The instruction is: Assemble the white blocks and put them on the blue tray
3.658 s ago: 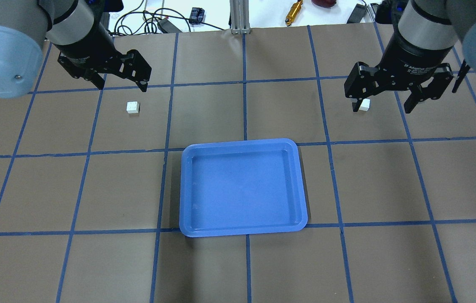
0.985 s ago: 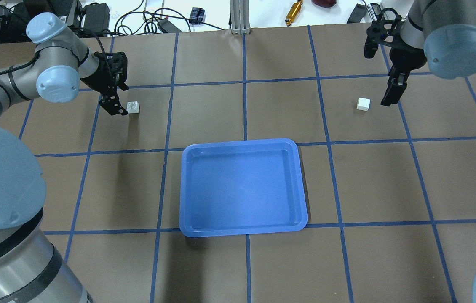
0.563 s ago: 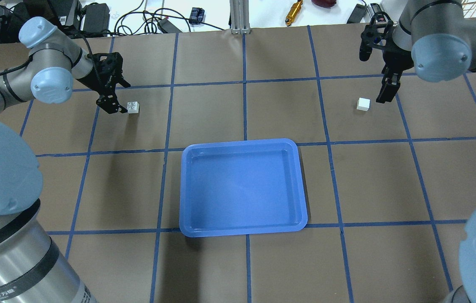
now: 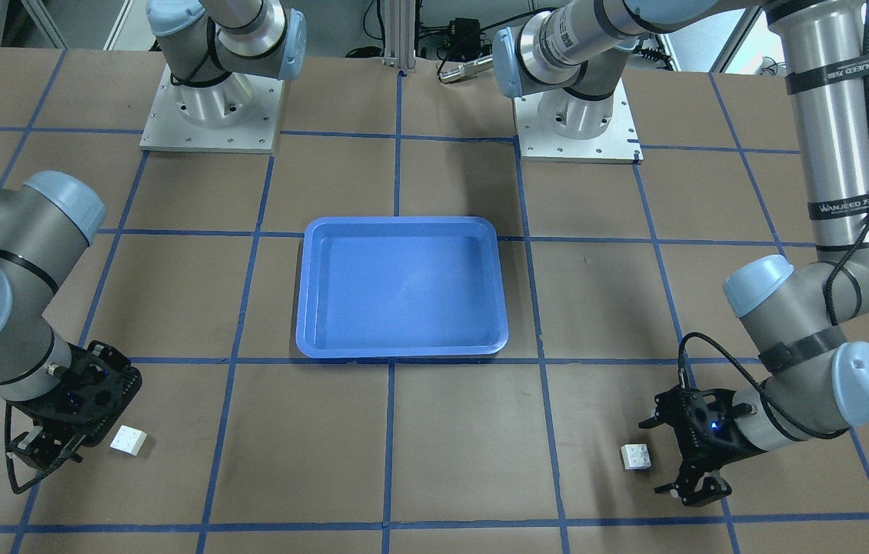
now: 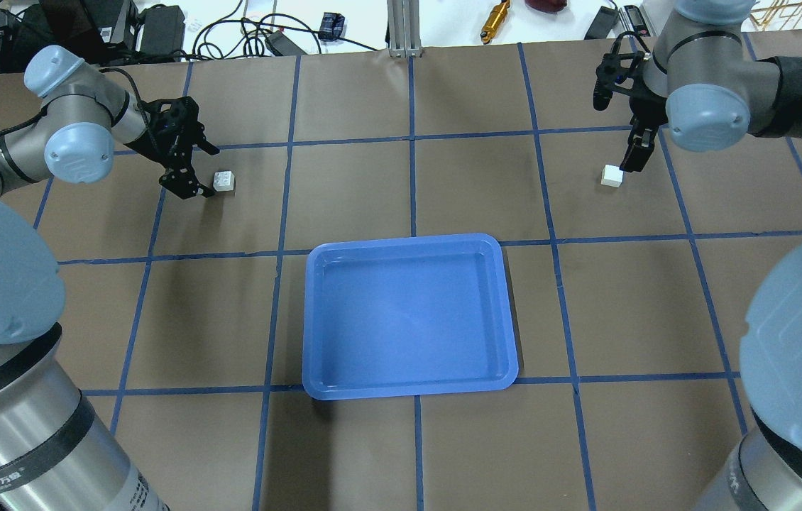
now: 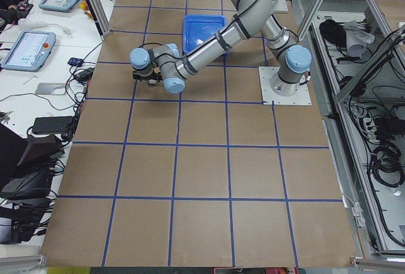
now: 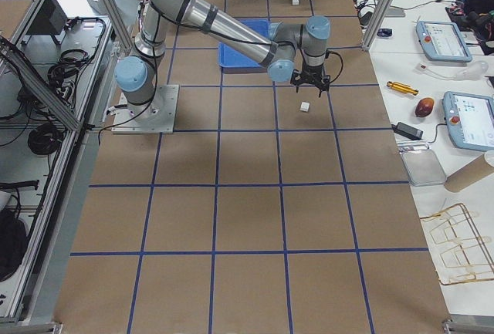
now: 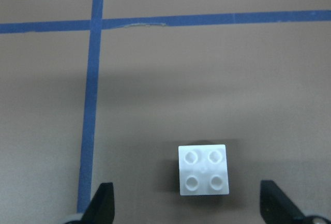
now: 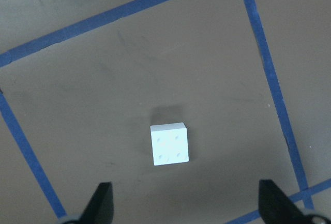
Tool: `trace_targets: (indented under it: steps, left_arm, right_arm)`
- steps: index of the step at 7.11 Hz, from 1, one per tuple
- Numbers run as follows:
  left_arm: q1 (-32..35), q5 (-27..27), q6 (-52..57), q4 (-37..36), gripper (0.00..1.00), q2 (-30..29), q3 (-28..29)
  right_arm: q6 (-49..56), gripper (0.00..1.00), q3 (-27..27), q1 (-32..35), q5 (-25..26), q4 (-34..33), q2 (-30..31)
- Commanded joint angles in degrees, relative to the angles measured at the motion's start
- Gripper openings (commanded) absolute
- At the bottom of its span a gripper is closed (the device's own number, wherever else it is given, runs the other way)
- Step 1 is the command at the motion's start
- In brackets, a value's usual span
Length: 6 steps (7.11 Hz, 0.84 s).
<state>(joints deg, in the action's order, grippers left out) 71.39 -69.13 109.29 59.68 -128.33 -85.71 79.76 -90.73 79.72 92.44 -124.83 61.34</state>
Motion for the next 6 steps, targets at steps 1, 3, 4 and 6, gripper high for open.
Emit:
trace_targets:
  steps: [1, 3, 4, 6]
  left_arm:
    - [-0.02, -0.22, 0.13, 0.53, 1.00, 0.19, -0.33]
    - [0.16, -0.31, -0.04, 0.35, 1.00, -0.08, -1.82]
    - [0.16, -0.31, -0.13, 0.26, 1.00, -0.42, -1.91]
    - [0.16, -0.66, -0.04, 0.35, 0.96, 0.19, -1.91]
  right_arm:
    - [0.39, 1.00, 0.20, 0.00, 0.03, 0.29, -1.57]
    - [0.31, 1.00, 1.16, 0.00, 0.11, 0.29, -3.67]
    - [0.39, 1.00, 1.69, 0.00, 0.20, 1.25, -4.21]
    - [0.39, 1.00, 1.70, 0.00, 0.20, 3.19, -5.17]
